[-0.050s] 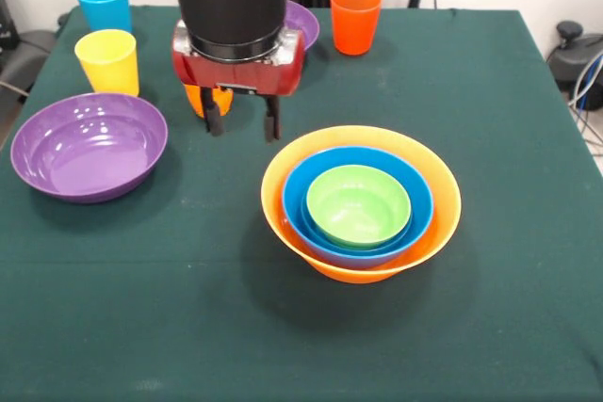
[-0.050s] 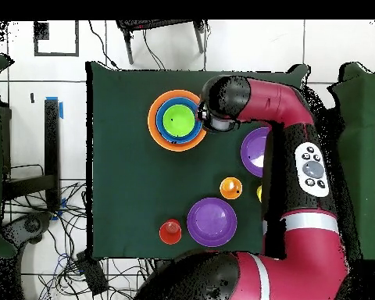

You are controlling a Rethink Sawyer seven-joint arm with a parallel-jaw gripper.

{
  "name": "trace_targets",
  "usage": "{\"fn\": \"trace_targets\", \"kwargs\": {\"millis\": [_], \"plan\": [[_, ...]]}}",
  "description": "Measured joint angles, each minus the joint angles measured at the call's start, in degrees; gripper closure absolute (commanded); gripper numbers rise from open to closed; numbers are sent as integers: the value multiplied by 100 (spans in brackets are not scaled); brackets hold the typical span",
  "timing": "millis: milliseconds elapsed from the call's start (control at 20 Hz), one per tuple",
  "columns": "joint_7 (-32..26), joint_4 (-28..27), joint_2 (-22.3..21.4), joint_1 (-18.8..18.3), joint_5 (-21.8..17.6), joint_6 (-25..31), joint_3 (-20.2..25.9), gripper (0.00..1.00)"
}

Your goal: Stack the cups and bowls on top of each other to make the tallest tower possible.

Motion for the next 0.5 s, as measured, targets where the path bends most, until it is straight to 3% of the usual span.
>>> {"fn": "trace_targets", "kwargs": {"millis": [500], "plan": [[0,-31,8,-246,-17,-1,-70,0]]}}
